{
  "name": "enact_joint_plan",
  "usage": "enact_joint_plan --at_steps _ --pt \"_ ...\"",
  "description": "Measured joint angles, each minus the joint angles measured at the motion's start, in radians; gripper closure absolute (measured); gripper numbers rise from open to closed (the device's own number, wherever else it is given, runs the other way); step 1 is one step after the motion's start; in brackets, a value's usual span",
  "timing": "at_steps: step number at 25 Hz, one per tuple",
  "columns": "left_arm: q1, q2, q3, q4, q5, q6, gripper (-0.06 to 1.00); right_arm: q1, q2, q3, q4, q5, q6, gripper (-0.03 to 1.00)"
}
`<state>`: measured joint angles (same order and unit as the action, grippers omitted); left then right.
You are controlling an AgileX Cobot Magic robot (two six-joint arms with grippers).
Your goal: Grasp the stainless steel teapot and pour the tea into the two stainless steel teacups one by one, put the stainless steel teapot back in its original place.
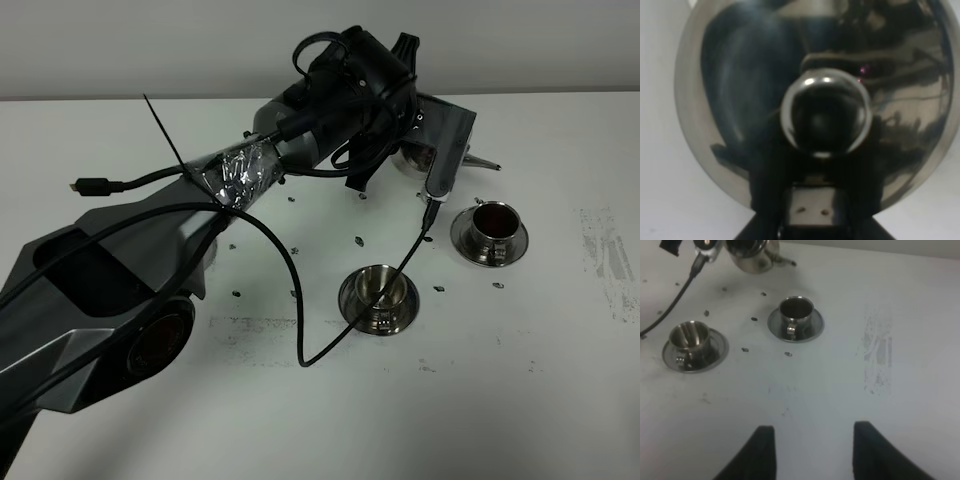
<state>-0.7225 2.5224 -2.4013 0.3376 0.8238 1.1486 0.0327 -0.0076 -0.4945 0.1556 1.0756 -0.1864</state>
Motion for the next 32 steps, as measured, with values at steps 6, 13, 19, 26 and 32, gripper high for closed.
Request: enact_joint_plan --at_steps 6,13,19,26,32 --pt "0.025 -0.038 0.0 -0.207 0.068 -0.143 0.76 0.0 0.0 0.0 0.0 0.0 0.0 0.59" --pt "0.067 -0.043 0.0 -0.273 0.121 -0.393 0.76 0.0 0.0 0.0 0.0 0.0 0.0 0.59" --pt "0.085 -0.077 0.057 -0.338 0.154 -0.421 0.76 0.0 0.0 0.0 0.0 0.0 0.0 0.59" --pt "0.087 -0.242 0.351 -0.346 0.048 -0.427 0.76 0.0 0.0 0.0 0.0 0.0 0.0 0.59" --pt "0.091 -0.236 0.414 -0.356 -0.02 -0.474 0.76 0.0 0.0 0.0 0.0 0.0 0.0 0.59"
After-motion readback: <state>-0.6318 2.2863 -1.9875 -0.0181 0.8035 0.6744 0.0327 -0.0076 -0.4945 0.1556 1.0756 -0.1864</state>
